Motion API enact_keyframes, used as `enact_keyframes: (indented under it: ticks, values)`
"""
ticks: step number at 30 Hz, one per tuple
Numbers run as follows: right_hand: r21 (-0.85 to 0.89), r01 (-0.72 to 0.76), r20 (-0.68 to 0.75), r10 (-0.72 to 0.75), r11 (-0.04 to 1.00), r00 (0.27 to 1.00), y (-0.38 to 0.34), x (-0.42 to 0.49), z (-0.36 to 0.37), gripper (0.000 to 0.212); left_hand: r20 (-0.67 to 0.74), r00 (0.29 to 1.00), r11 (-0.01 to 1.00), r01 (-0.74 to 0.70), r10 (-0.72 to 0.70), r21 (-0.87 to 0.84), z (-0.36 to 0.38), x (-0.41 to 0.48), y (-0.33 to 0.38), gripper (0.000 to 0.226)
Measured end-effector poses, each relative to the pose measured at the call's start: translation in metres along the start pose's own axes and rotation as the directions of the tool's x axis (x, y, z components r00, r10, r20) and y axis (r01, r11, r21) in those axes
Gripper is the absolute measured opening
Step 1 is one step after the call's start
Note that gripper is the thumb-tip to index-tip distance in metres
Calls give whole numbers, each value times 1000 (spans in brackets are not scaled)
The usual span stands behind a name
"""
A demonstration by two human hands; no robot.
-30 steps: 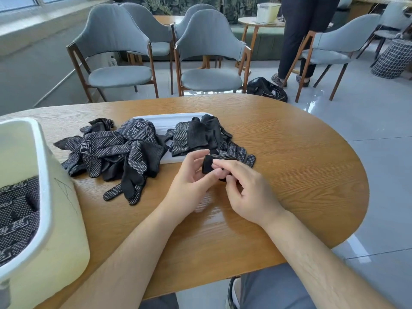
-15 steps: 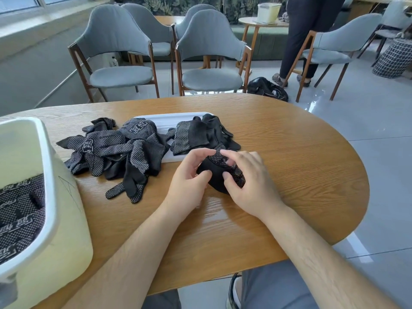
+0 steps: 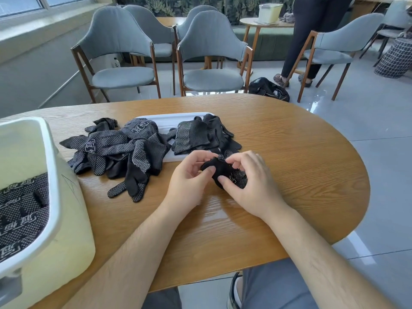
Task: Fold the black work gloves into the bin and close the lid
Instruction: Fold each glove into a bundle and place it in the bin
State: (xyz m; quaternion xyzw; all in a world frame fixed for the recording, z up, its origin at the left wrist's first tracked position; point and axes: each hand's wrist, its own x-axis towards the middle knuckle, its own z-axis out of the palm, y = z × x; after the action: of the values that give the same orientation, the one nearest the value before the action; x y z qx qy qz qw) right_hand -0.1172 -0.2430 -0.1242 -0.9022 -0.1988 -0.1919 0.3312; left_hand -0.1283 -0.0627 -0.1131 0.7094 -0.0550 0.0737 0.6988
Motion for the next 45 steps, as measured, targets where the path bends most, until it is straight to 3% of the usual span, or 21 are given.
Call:
enact_keyframes:
  ticks: [7,10,12,15,19,21,23,26,28,33,38,45]
  values:
    - [85,29,-174,-14,996,985,-5,4,-4,8,-21,997,997,-75,75,-18,2,-2,3,15]
    - [109,54,-224,-28,993,974,-16,9,-16,5,-57,976,957,-195,212,216,3,-3,5,8]
    - [161,50,-191,-19,986,981,-24,14,-27,6,-96,967,944,-204,235,261,3,-5,8,25]
    - [316,7,-98,26,949,995,-36,21,-46,7,-119,980,979,-142,160,147,4,-4,21,51]
    - [547,-154,86,127,823,988,-48,32,-65,27,43,986,980,-163,159,116,9,0,43,29]
    - [614,-210,167,134,761,977,-49,37,-71,34,14,983,977,-182,182,107,10,3,48,22]
    - [685,-232,197,131,690,972,-48,42,-78,35,-75,977,974,-192,202,124,8,7,54,29]
    - [751,-285,229,169,596,959,-49,47,-88,39,-36,998,998,-43,45,48,-2,12,70,44]
    - [769,-319,254,194,554,948,-50,49,-93,39,68,996,997,64,-61,-41,-6,14,77,33]
    - [754,-362,261,257,548,931,-49,53,-96,34,187,981,996,66,-55,-52,-12,14,86,4]
    - [751,-341,249,236,566,939,-54,52,-96,25,171,985,999,-38,34,23,-14,16,83,7]
    - [738,-305,237,192,602,952,-59,58,-102,27,219,975,998,-26,37,-49,-15,17,95,20]
